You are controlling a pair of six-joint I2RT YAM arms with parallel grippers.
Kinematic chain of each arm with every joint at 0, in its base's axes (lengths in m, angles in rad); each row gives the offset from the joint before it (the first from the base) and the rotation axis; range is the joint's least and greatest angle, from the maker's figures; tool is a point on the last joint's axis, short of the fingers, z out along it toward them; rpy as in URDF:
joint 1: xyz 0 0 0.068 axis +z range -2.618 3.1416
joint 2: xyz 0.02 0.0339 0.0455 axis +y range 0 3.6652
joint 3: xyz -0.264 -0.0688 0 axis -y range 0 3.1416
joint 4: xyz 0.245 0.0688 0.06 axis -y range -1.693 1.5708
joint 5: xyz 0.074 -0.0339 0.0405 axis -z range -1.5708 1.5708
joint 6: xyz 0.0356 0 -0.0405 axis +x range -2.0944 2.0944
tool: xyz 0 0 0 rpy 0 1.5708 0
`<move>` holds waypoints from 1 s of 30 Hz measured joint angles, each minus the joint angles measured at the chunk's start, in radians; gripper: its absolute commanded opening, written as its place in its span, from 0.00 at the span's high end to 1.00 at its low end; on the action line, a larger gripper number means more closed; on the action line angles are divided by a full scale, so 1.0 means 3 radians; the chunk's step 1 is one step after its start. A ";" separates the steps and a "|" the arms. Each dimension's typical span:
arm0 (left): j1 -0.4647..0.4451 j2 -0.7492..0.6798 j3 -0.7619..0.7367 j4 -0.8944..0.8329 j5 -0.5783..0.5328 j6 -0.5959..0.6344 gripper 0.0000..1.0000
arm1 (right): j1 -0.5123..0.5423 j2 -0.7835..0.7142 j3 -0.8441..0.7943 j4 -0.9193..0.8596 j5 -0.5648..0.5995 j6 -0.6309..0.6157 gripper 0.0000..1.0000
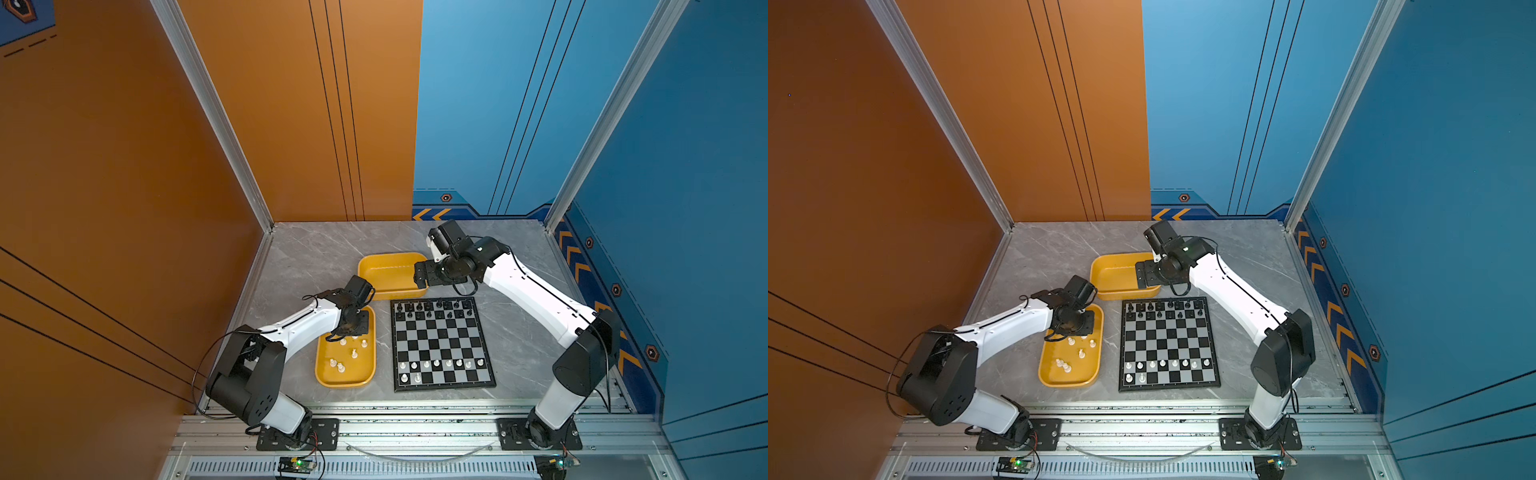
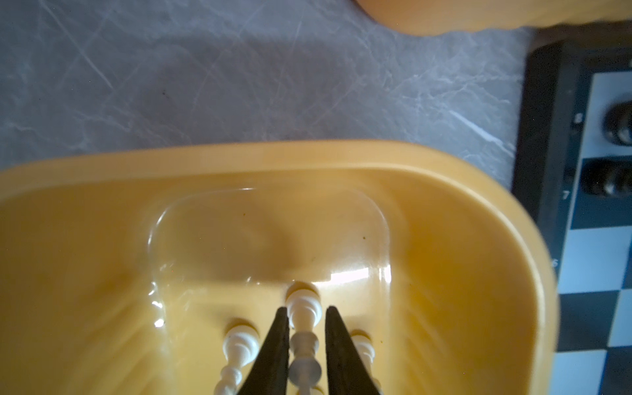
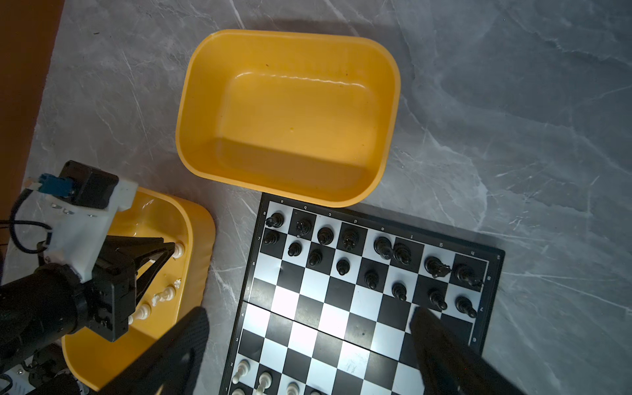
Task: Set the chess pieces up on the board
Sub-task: 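Descend the left gripper into the tray and close on a white piece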
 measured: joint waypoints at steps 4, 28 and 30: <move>-0.0046 0.0000 0.0000 -0.0008 -0.0004 -0.0008 0.71 | -0.0020 -0.0112 -0.0098 0.0014 0.0003 0.0010 0.06; -0.0075 -0.0072 -0.0041 -0.0023 -0.0056 -0.0025 0.76 | -0.0033 -0.0398 -0.0398 0.0086 0.0083 0.0094 0.05; -0.0074 -0.0075 -0.0058 -0.0024 -0.0061 -0.0020 0.79 | -0.0033 -0.0402 -0.0398 0.0086 0.0085 0.0100 0.05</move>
